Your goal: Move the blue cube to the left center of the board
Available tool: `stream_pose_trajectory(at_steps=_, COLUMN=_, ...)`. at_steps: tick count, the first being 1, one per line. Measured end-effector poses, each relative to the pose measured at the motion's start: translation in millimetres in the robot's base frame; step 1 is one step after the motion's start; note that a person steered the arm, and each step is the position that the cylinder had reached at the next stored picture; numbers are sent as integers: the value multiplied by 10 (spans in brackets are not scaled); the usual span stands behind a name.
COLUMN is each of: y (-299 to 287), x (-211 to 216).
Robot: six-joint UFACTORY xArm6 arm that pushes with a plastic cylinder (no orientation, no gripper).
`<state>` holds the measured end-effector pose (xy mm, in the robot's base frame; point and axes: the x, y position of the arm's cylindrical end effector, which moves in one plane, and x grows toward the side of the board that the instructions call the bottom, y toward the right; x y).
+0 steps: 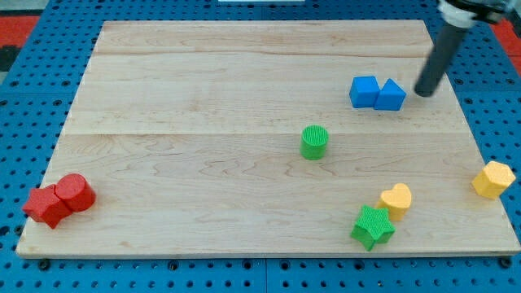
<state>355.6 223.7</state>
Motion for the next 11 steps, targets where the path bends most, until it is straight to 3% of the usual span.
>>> stream_pose_trajectory(at_steps=1, y=-390, x=20)
stream_pose_trajectory(at_steps=3, y=-29, x=259)
stream_pose_trajectory(at_steps=5, y=-653, x=232)
stream_pose_trajectory(at_steps=7, y=-1255, x=-187)
stream_pose_trajectory(at_steps=8, y=-1201, x=-341)
stream_pose_trajectory(at_steps=9, y=-2455, x=-342)
stream_pose_trajectory(at_steps=10, y=-3288, x=-341)
stream_pose_trajectory(at_steps=11, y=-2636, x=-422)
